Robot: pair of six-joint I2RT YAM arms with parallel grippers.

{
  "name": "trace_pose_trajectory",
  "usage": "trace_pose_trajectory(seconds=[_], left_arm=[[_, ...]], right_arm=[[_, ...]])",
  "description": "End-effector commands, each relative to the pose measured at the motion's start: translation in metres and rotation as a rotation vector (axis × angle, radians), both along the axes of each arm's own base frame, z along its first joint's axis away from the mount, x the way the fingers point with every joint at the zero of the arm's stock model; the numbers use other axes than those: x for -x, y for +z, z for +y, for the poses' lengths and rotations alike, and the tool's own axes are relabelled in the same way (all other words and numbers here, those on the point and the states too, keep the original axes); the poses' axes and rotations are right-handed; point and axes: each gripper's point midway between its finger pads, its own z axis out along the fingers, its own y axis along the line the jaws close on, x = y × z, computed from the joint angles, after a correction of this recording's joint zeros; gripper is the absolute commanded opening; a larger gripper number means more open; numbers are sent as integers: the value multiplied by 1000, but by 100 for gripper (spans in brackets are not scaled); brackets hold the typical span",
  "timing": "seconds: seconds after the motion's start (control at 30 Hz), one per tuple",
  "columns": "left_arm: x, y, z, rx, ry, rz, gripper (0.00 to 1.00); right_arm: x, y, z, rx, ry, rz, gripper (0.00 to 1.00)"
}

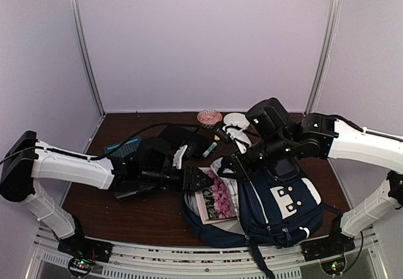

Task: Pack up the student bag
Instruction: Place the book in the student bag.

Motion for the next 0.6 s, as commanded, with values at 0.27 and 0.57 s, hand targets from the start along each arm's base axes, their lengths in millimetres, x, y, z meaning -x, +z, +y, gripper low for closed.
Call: trace_pose_trajectory(seconds=[0.27, 0.57], left_arm=[[8, 51, 34, 178, 2, -73, 98], [11, 34, 6, 421, -8, 261, 98]], right_arm=[[-10, 55, 8, -169, -21, -98, 0], [-11, 59, 10, -185, -36, -90, 0]])
